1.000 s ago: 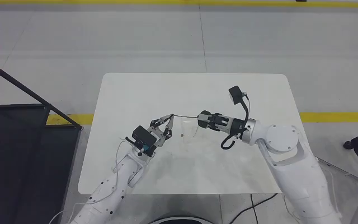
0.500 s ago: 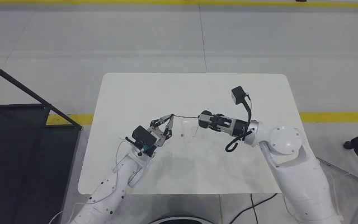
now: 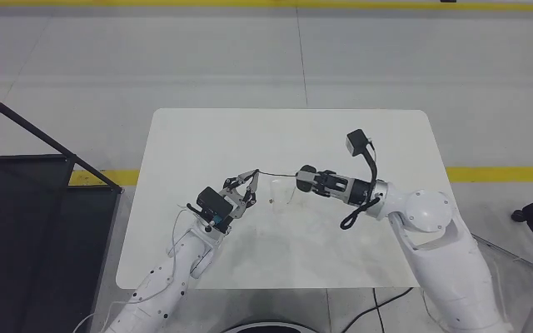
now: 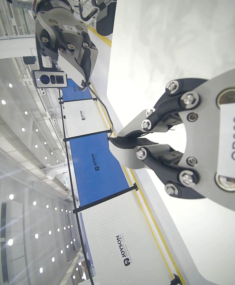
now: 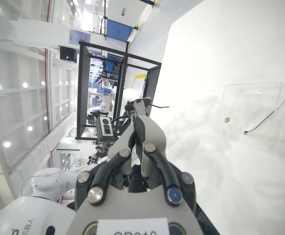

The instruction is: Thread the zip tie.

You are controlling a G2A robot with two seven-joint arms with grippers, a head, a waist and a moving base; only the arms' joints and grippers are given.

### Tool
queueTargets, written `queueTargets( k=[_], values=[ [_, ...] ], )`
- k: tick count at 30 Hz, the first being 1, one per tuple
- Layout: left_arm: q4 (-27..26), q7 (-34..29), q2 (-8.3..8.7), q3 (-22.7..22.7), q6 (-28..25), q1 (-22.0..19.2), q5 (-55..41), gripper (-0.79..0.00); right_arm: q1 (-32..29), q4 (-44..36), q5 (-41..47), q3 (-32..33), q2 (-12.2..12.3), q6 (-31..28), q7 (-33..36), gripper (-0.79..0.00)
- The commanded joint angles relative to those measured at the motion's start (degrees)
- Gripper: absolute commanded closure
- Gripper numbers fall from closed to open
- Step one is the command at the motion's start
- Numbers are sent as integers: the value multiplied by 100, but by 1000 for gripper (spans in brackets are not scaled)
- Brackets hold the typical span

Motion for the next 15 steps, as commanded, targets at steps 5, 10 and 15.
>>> queueTargets(
  k=[5, 10, 15],
  values=[
    [-86, -116, -3, -18, 6, 41, 6, 0, -11, 15, 90, 16, 1, -75, -10, 0],
    [-149, -176, -8, -62, -45, 82, 54, 0, -14, 36, 140, 28, 3, -143, -15, 0],
    [-151, -200, -21, -77, -69, 88, 122, 0, -49, 45, 231, 67, 6, -266, -42, 0]
  ],
)
